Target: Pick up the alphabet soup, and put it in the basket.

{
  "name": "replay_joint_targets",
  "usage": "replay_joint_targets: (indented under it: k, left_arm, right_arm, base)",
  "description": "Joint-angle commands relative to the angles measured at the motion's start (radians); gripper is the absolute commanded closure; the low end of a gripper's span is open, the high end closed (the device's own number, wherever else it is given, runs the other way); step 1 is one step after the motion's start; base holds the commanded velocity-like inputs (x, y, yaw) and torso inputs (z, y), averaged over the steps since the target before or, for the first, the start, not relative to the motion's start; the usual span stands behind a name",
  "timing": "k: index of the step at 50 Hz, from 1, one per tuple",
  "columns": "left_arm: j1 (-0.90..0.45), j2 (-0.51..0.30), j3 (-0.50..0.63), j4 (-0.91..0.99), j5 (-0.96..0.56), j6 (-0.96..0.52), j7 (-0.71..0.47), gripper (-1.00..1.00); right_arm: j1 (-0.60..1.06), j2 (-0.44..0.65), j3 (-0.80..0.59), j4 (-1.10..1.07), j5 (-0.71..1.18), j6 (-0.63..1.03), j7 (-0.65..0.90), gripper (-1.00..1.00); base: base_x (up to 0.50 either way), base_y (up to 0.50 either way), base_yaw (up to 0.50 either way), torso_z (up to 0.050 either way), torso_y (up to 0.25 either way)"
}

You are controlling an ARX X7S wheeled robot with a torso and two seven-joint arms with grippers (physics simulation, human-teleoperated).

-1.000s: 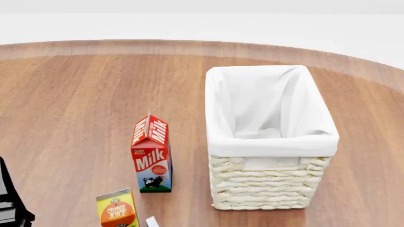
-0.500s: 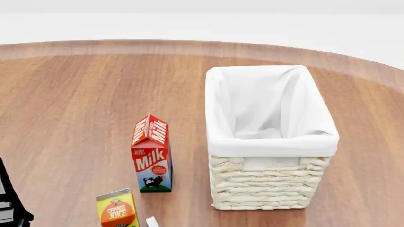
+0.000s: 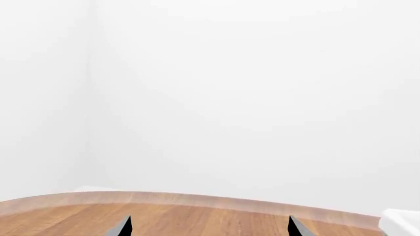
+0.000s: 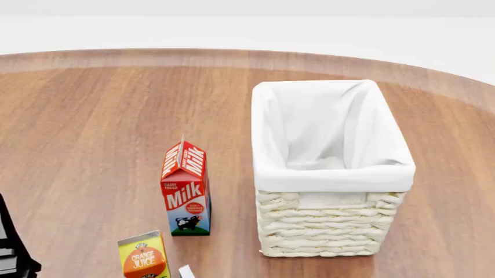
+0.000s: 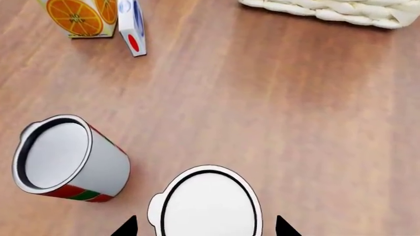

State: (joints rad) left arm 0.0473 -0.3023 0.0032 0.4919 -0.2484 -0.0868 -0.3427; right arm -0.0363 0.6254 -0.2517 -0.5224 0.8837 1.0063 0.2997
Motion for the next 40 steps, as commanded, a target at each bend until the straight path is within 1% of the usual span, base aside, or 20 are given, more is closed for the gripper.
replay_joint_targets:
  k: [1, 38, 39, 40]
  left_arm:
    - [0.005, -0.004, 0.000, 0.004, -0.003, 0.004, -0.005, -1.00]
    - [0.000, -0.014, 0.016, 0.007, -0.007, 0.003, -0.015, -1.00]
    - [0.000, -0.014, 0.016, 0.006, -0.007, 0.003, -0.016, -1.00]
    - [0.000, -0.015, 0.016, 0.006, -0.008, 0.003, -0.016, -1.00]
  right_arm:
    - [0.003, -0.003, -0.018, 0.022, -0.013, -0.012, -0.012, -1.00]
    - [0.006, -0.010, -0.053, 0.073, -0.040, -0.046, -0.035, -1.00]
    - [0.004, -0.009, -0.055, 0.073, -0.042, -0.049, -0.037, 1.00]
    - [0.003, -0.010, -0.054, 0.073, -0.041, -0.049, -0.035, 1.00]
  base:
    - [0.00, 0.00, 0.00, 0.000, 0.000]
    - [0.00, 0.00, 0.00, 0.000, 0.000]
    - [0.00, 0.00, 0.00, 0.000, 0.000]
    - [0.00, 0.00, 0.00, 0.000, 0.000]
